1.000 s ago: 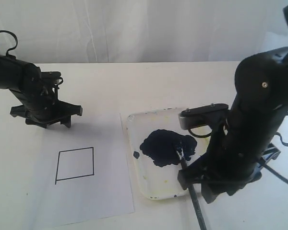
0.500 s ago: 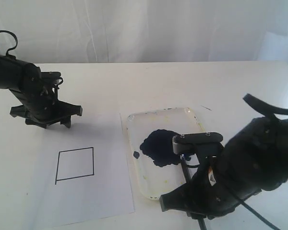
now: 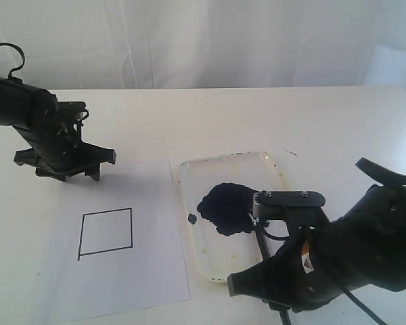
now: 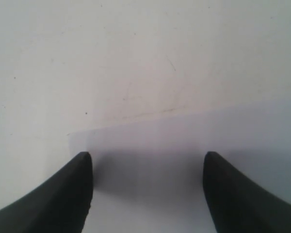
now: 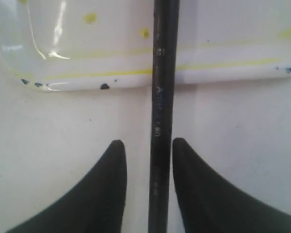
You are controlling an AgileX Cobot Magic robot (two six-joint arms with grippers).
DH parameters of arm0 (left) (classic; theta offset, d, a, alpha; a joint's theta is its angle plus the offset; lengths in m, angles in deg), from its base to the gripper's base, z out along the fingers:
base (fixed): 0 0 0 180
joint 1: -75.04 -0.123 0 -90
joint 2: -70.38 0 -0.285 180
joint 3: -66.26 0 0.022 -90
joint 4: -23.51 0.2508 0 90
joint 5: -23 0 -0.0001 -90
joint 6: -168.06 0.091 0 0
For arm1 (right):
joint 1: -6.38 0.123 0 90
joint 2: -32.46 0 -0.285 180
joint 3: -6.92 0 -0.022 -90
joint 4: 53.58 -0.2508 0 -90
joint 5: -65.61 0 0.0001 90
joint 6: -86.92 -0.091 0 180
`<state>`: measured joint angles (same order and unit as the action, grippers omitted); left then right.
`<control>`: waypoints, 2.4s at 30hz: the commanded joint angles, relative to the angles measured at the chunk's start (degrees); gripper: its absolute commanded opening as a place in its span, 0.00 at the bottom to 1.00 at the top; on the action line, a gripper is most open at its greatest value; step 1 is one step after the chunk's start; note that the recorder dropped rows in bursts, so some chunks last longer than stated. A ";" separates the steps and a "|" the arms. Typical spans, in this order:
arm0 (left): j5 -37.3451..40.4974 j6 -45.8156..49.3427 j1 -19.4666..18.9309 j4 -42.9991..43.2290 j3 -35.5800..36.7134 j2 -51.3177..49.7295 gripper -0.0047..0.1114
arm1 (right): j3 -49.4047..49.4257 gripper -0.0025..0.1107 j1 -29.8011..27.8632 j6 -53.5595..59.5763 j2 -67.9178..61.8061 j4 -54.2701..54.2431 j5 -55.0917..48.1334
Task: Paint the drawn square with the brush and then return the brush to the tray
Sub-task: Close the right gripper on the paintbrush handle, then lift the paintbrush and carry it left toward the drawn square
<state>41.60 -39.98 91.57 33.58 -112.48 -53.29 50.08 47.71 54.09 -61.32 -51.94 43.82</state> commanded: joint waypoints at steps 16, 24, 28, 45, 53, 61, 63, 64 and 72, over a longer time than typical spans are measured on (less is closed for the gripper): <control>3.01 -0.25 0.14 -0.62 0.28 -0.75 0.63 | 0.53 0.30 0.24 -1.00 -4.89 1.38 4.06; 3.01 -0.25 0.14 -0.62 0.28 -0.75 0.63 | 0.53 0.25 0.24 -1.45 -4.89 1.38 4.10; 3.01 -0.25 0.14 -0.62 0.28 -0.75 0.63 | 0.53 0.07 0.24 -1.45 -4.89 1.78 4.10; 3.34 -0.25 0.14 -0.62 0.28 -0.75 0.63 | -7.38 0.02 0.24 0.56 -2.99 6.61 -11.18; 3.70 -0.25 0.14 -0.62 0.28 -0.75 0.63 | -16.05 0.02 -2.06 9.01 -0.26 6.79 -24.61; 3.70 -0.25 0.14 -0.62 0.28 -0.75 0.63 | -25.48 0.02 -6.07 31.53 -0.13 -5.90 -36.14; 3.70 -0.25 0.14 -0.62 0.28 -0.75 0.63 | -27.84 0.02 -6.21 34.35 -0.68 -6.85 -39.56; 3.58 -0.25 0.14 -0.62 0.28 -0.75 0.63 | -28.88 0.02 -6.21 35.46 -0.98 -7.25 -40.72; 3.95 -0.25 0.14 -0.08 0.28 -0.75 0.63 | -37.83 0.02 -6.21 46.71 -8.68 -10.84 -48.18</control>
<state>41.92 -39.98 91.57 33.58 -112.57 -53.29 15.56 41.90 97.49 -67.18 -62.41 -2.77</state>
